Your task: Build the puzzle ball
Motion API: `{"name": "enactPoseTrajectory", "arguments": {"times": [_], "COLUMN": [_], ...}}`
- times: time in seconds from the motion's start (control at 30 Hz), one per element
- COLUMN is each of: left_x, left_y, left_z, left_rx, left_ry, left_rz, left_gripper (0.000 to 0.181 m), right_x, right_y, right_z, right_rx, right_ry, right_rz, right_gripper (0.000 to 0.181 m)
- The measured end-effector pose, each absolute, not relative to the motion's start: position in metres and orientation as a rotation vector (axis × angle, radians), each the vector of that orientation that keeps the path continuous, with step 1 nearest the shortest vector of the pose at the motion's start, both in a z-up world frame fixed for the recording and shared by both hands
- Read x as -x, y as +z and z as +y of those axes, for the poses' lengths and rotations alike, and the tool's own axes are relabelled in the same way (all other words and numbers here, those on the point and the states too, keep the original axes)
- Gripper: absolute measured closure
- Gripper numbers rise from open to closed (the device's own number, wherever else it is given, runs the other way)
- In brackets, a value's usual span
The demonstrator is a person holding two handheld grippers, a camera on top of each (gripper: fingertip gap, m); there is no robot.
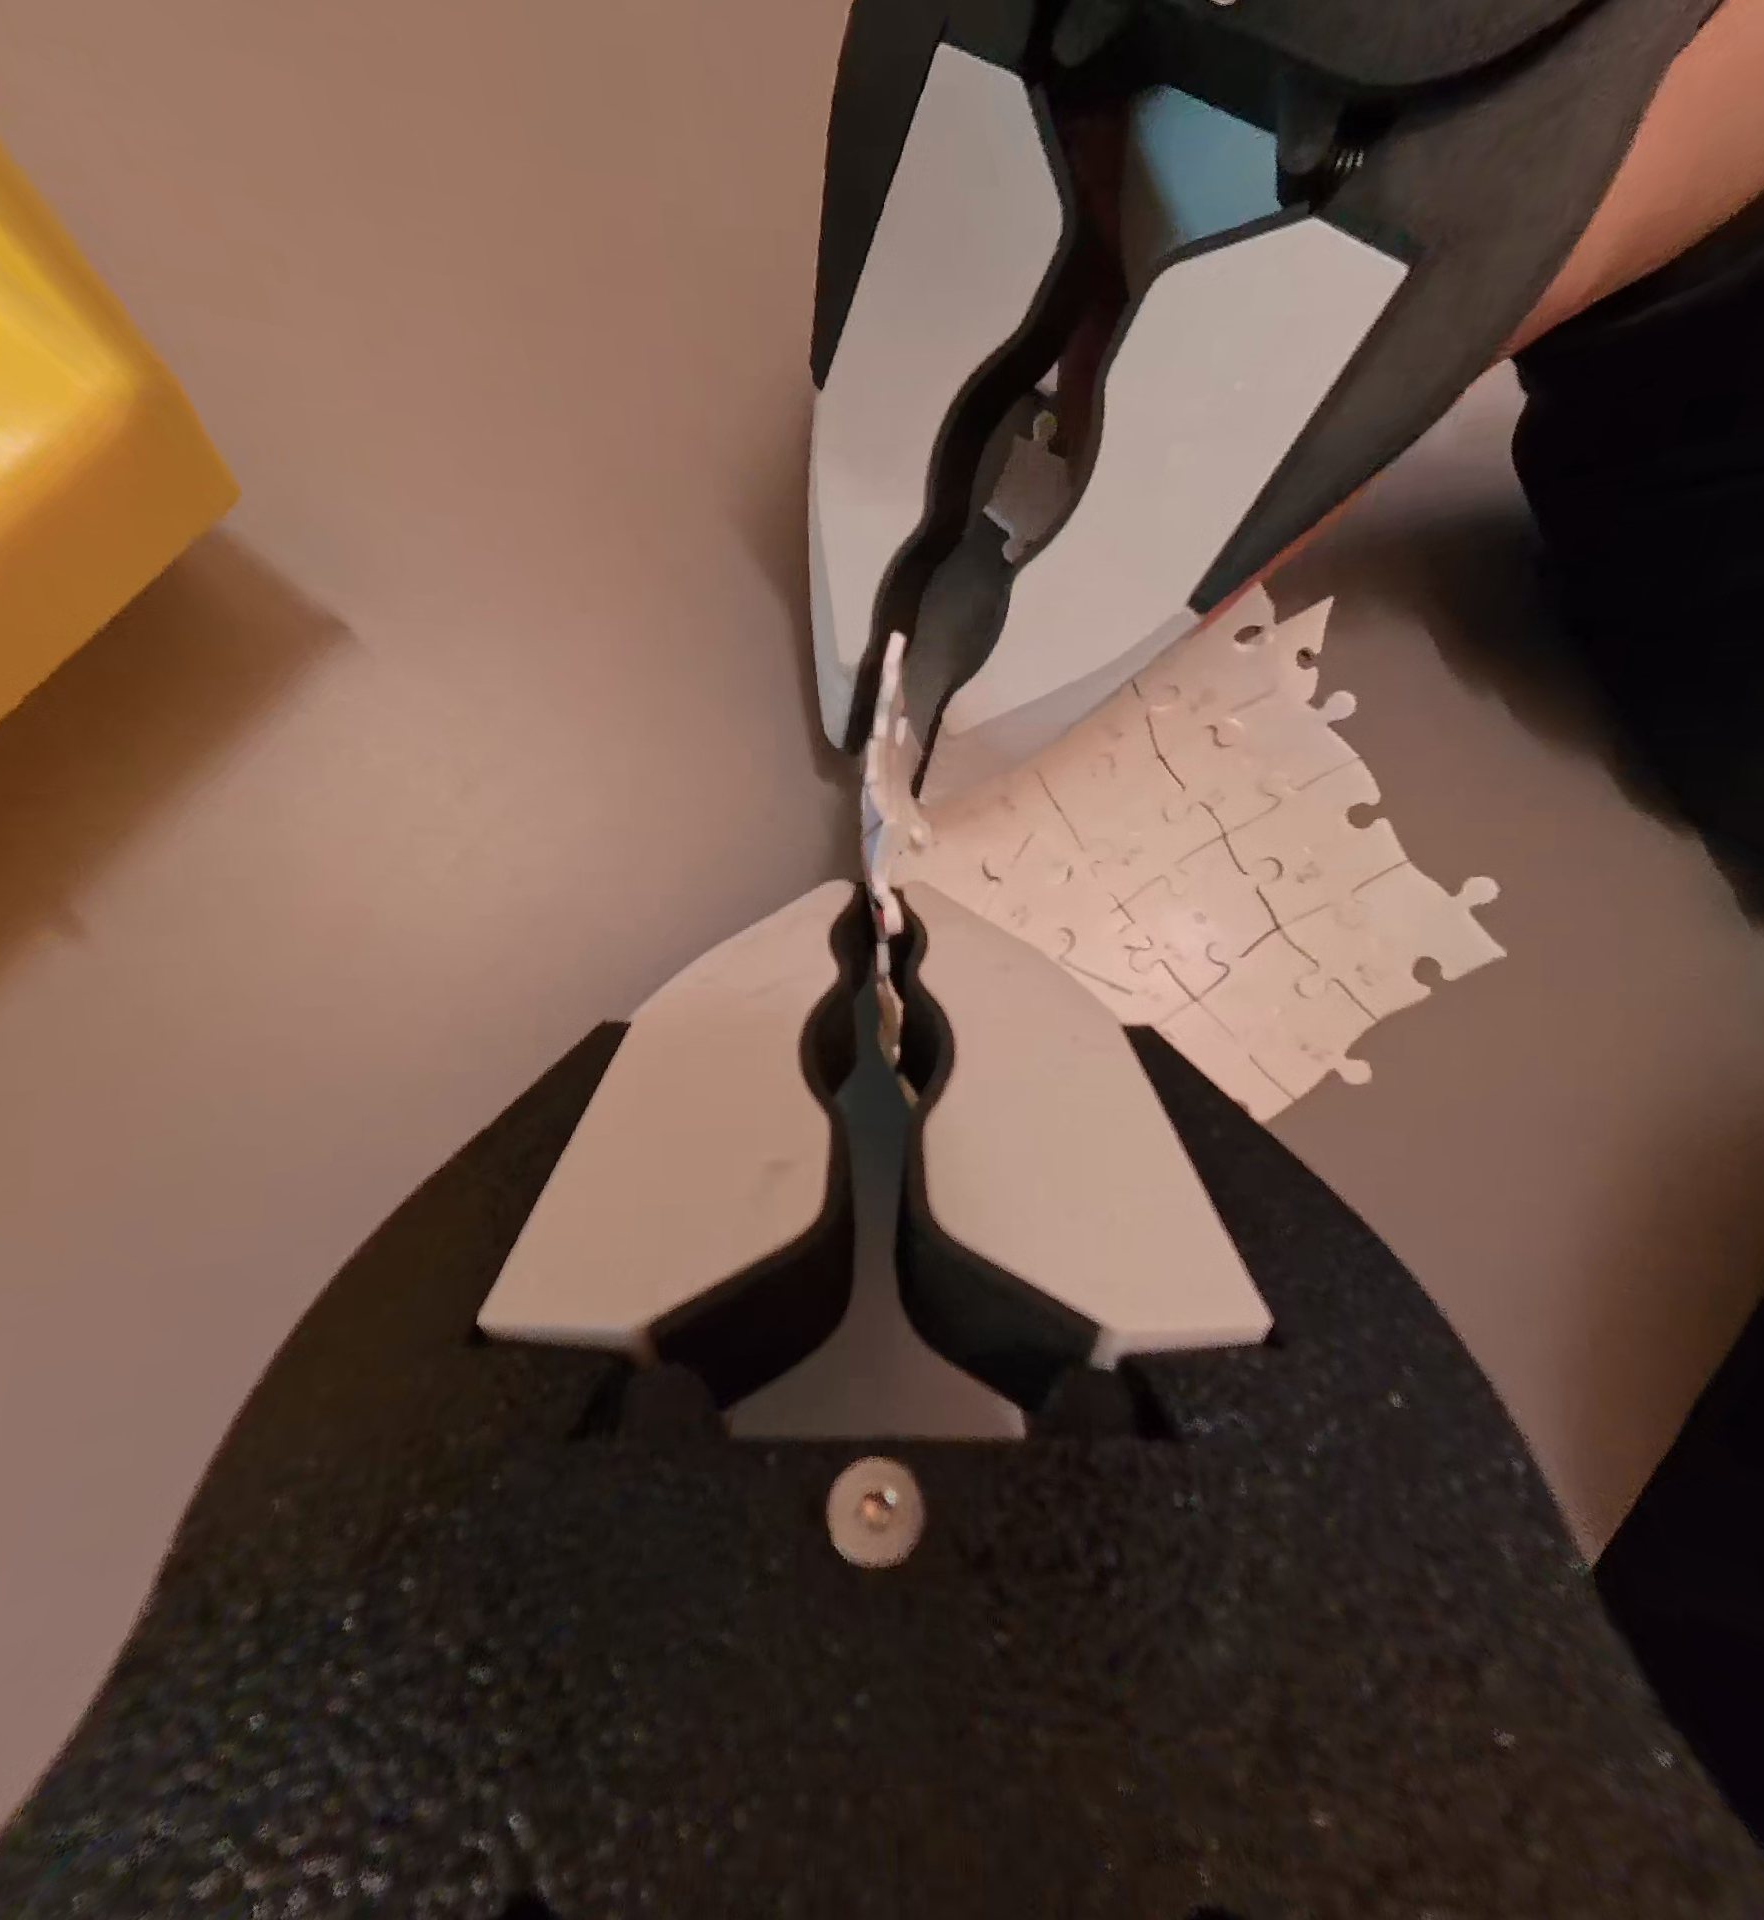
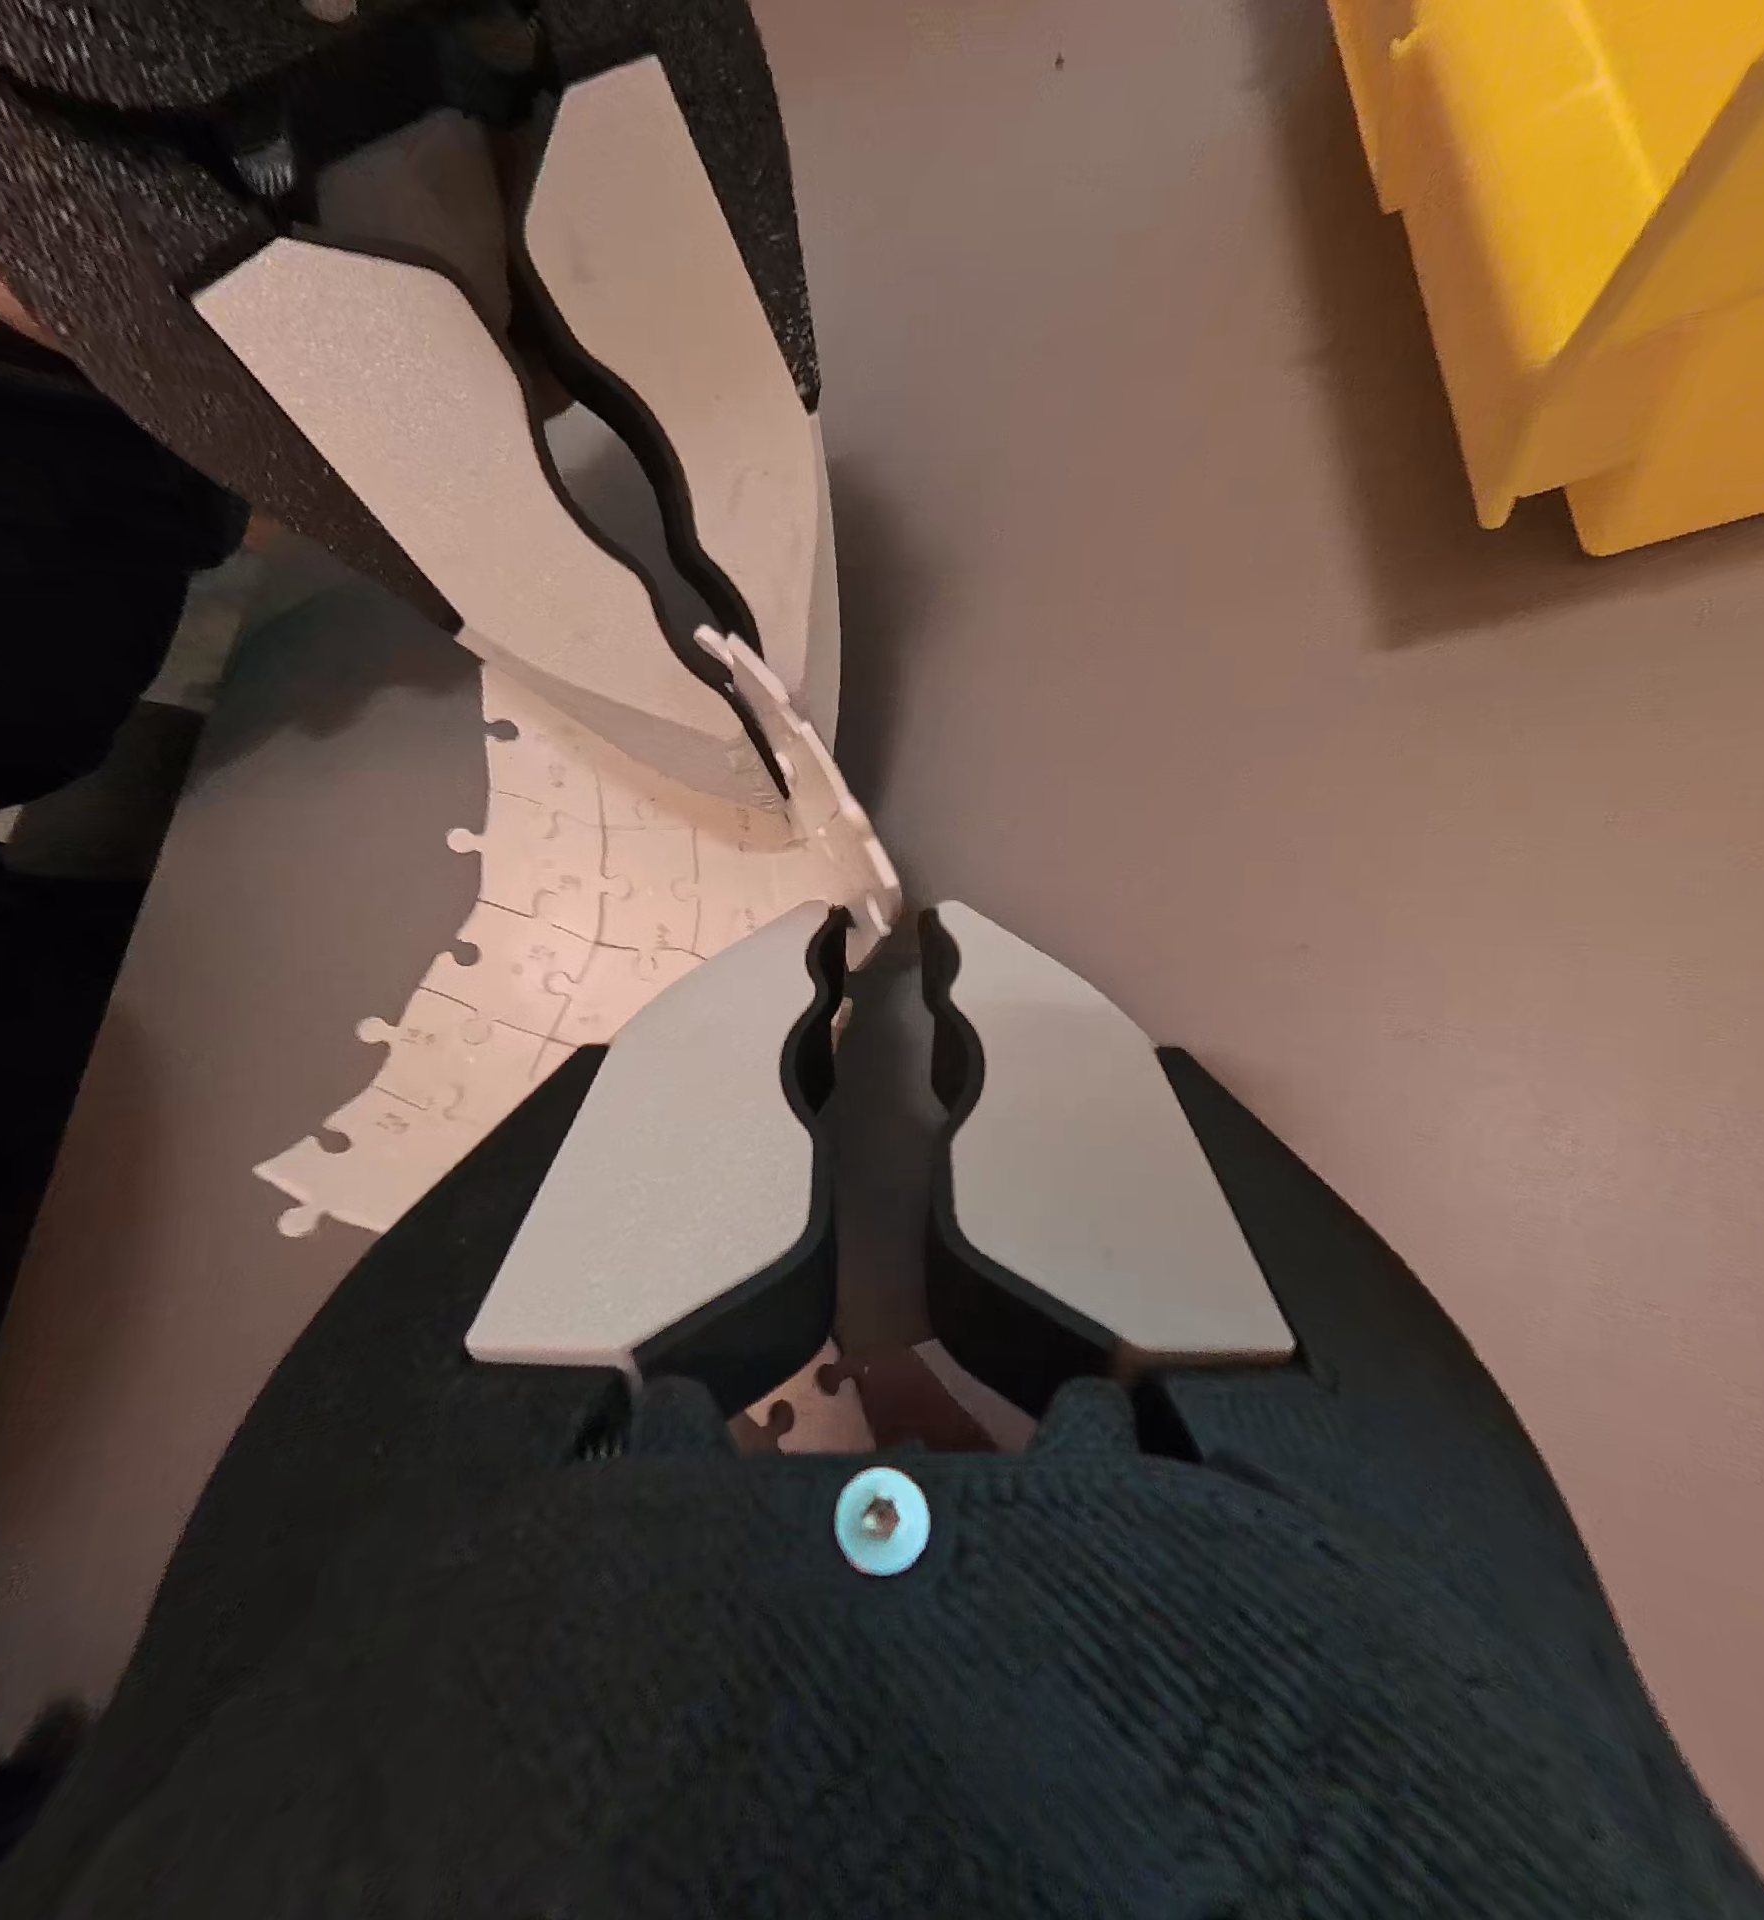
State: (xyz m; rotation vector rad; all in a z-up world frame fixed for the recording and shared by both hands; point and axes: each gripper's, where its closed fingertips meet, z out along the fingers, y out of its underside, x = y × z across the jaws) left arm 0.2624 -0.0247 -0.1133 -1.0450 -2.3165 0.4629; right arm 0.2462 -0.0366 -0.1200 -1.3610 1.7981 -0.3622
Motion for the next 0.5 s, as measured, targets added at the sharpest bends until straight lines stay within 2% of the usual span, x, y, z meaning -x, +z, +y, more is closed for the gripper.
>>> {"name": "enactPoseTrajectory", "arguments": {"times": [0.2,0.4,0.5], "left_x": [-0.2639,-0.2618,-0.2601], "left_y": [-0.1149,-0.1128,-0.1109], "left_z": [-0.0235,-0.0218,-0.0217], "left_rx": [1.022,1.071,1.094], "left_ry": [0.415,0.407,0.408], "left_rz": [-2.330,-2.334,-2.340], "left_gripper": [0.180,0.180,0.180], "right_x": [-0.2475,-0.2453,-0.2444], "right_y": [-0.1213,-0.1264,-0.1257], "right_z": [-0.0329,-0.0378,-0.0351], "right_rx": [1.394,1.537,1.623], "right_ry": [-0.356,-0.438,-0.470], "right_rz": [1.789,1.794,1.757], "right_gripper": [0.170,0.143,0.143]}}
